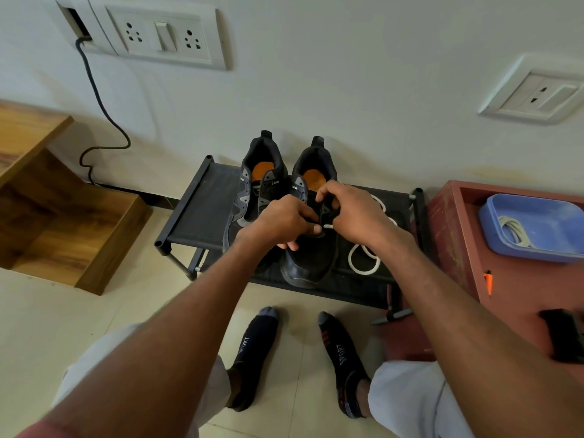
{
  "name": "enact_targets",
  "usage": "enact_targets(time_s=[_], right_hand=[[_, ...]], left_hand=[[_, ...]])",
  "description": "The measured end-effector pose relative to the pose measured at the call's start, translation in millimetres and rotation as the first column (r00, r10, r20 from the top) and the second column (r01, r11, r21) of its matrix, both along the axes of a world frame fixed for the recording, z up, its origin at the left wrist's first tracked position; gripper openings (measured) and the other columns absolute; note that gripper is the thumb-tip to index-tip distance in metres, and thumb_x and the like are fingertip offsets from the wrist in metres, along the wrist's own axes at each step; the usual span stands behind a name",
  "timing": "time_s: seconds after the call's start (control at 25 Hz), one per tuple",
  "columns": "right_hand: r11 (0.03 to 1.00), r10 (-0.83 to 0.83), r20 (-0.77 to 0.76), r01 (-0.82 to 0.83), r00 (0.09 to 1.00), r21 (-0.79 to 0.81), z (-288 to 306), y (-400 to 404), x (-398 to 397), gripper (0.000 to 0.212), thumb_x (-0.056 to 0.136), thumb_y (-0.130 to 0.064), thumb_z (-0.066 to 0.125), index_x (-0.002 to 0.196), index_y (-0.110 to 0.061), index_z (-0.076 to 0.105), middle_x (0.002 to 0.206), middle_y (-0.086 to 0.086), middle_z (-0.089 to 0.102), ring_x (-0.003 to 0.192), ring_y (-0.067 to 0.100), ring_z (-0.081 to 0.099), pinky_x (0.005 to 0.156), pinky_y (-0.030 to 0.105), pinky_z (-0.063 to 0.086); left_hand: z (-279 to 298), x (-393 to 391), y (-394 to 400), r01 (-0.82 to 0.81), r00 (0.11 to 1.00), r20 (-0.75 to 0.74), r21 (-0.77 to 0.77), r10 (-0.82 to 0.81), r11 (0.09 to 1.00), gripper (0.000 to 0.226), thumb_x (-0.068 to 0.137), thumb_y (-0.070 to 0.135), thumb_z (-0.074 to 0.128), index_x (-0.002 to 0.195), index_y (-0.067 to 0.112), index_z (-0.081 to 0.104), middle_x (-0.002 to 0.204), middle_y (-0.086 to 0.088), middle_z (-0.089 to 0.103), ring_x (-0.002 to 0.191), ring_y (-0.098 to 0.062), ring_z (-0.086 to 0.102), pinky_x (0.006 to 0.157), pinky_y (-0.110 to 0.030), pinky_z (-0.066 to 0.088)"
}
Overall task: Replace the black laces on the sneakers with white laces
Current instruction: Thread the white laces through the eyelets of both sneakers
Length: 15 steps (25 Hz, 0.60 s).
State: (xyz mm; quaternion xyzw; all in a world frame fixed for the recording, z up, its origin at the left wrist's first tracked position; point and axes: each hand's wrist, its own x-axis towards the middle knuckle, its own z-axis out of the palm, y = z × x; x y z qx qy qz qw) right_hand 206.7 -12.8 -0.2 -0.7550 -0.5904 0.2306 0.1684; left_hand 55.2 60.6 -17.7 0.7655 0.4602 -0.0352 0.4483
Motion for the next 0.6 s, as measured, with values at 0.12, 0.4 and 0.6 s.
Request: enact_targets(time_s=[0.12, 0.4, 0.6], right_hand=[[0.999, 0.036, 0.030, -0.035, 0.999, -0.038, 1.0, -0.3, 0.8, 0.066, 0.087, 0.008, 0.065, 0.136, -0.036, 0.059, 0.117, -0.001, 0.056, 0.110, 0.025, 0.059, 0.084, 0.042, 0.051], [0.999, 0.046, 0.104, -0.043, 0.994, -0.033, 0.5, -1.8, 5.6, 0.054, 0.088, 0.007, 0.065, 0.123, -0.033, 0.055, 0.091, -0.005, 0.058, 0.079, 0.017, 0.058, 0.060, 0.029, 0.037], [1.000, 0.011, 0.070, -0.010, 0.998, -0.023, 1.0, -3.9, 9.3, 0.047, 0.089, 0.006, 0.065, 0.116, -0.031, 0.054, 0.090, 0.000, 0.061, 0.070, 0.016, 0.058, 0.057, 0.030, 0.042]], left_hand=[[-4.4, 1.7, 3.5, -0.084, 0.995, 0.044, -0.032, 0.085, 0.996, 0.014, 0.096, 0.030, 0.075, 0.107, 0.022, 0.076, 0.078, -0.003, 0.071, 0.057, -0.013, 0.068, 0.059, -0.028, 0.058], [-10.0, 3.2, 2.5, -0.195, 0.975, 0.095, -0.056, 0.200, 0.979, 0.008, 0.089, 0.028, 0.082, 0.091, 0.020, 0.079, 0.083, -0.011, 0.077, 0.056, -0.018, 0.068, 0.060, -0.033, 0.061], [-14.1, 4.3, -2.1, -0.297, 0.939, 0.148, -0.106, 0.311, 0.949, 0.009, 0.092, 0.030, 0.079, 0.091, 0.020, 0.078, 0.085, -0.004, 0.076, 0.050, -0.010, 0.062, 0.051, -0.025, 0.050]])
